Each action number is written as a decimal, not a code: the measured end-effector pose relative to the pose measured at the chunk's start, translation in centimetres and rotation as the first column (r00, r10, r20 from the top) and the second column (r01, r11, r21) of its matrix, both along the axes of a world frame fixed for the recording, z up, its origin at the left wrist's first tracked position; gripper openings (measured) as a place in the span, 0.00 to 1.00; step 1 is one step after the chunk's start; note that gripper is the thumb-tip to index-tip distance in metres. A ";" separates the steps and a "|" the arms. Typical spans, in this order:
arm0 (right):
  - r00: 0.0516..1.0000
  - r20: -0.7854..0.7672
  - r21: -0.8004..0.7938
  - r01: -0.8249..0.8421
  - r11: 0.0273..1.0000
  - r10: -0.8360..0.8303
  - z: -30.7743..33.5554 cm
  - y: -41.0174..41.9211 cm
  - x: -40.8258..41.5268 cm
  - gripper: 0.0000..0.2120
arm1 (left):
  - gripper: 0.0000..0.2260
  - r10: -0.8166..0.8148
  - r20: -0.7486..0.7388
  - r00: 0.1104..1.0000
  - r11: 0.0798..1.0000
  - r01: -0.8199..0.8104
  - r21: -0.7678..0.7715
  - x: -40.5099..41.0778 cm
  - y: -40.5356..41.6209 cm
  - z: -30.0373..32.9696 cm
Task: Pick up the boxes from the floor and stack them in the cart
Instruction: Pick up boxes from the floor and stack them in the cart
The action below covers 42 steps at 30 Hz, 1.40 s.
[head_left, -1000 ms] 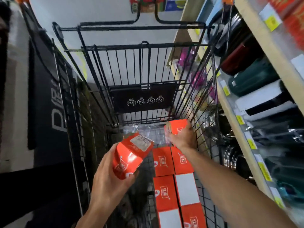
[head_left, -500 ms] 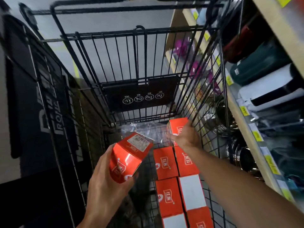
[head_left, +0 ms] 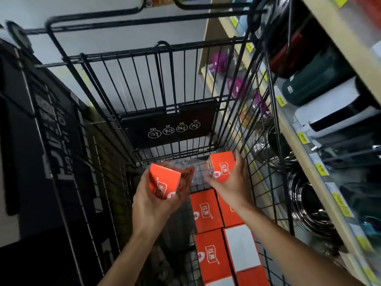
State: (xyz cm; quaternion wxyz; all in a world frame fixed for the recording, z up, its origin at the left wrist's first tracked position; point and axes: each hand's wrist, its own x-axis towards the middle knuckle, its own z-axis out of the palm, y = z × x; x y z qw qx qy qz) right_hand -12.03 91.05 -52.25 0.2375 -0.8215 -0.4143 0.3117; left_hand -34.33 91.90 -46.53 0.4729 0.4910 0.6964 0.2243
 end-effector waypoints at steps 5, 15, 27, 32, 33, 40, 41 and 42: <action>0.999 -0.029 0.113 -0.043 0.993 0.046 2.0 -0.5 0.4 0.49 | 0.40 0.019 -0.090 0.996 0.999 -0.023 -0.042 2.9 2.8 -3.7; 0.991 -0.131 0.183 0.012 0.983 0.012 1.6 -1.7 2.2 0.36 | 0.31 -0.066 -0.101 0.993 0.968 0.039 -0.249 8.7 2.8 -8.0; 0.989 -0.120 0.101 -0.077 0.992 0.089 3.3 -2.1 1.6 0.34 | 0.38 -0.712 -0.129 0.690 0.672 0.618 -0.408 6.5 2.4 -6.5; 0.973 -0.131 0.077 -0.179 0.981 0.188 8.6 -0.4 1.4 0.33 | 0.35 -0.718 -0.354 0.600 0.685 0.700 -0.202 2.1 3.2 1.0; 0.968 -0.119 0.083 -0.211 0.974 0.220 10.2 0.0 1.2 0.32 | 0.35 -0.705 -0.367 0.607 0.689 0.709 -0.151 1.1 3.6 2.9; 0.879 0.042 0.162 -0.475 0.865 0.475 21.6 2.1 0.7 0.32 | 0.34 -0.569 -0.524 0.634 0.636 0.743 0.208 -3.3 5.2 18.2; 0.860 0.068 0.182 -0.509 0.841 0.506 23.1 2.4 0.6 0.31 | 0.33 -0.545 -0.552 0.631 0.624 0.745 0.235 -3.6 5.1 20.2; 0.842 0.095 0.197 -0.539 0.819 0.531 24.7 2.6 0.4 0.31 | 0.33 -0.528 -0.572 0.628 0.614 0.747 0.253 -4.0 5.0 22.0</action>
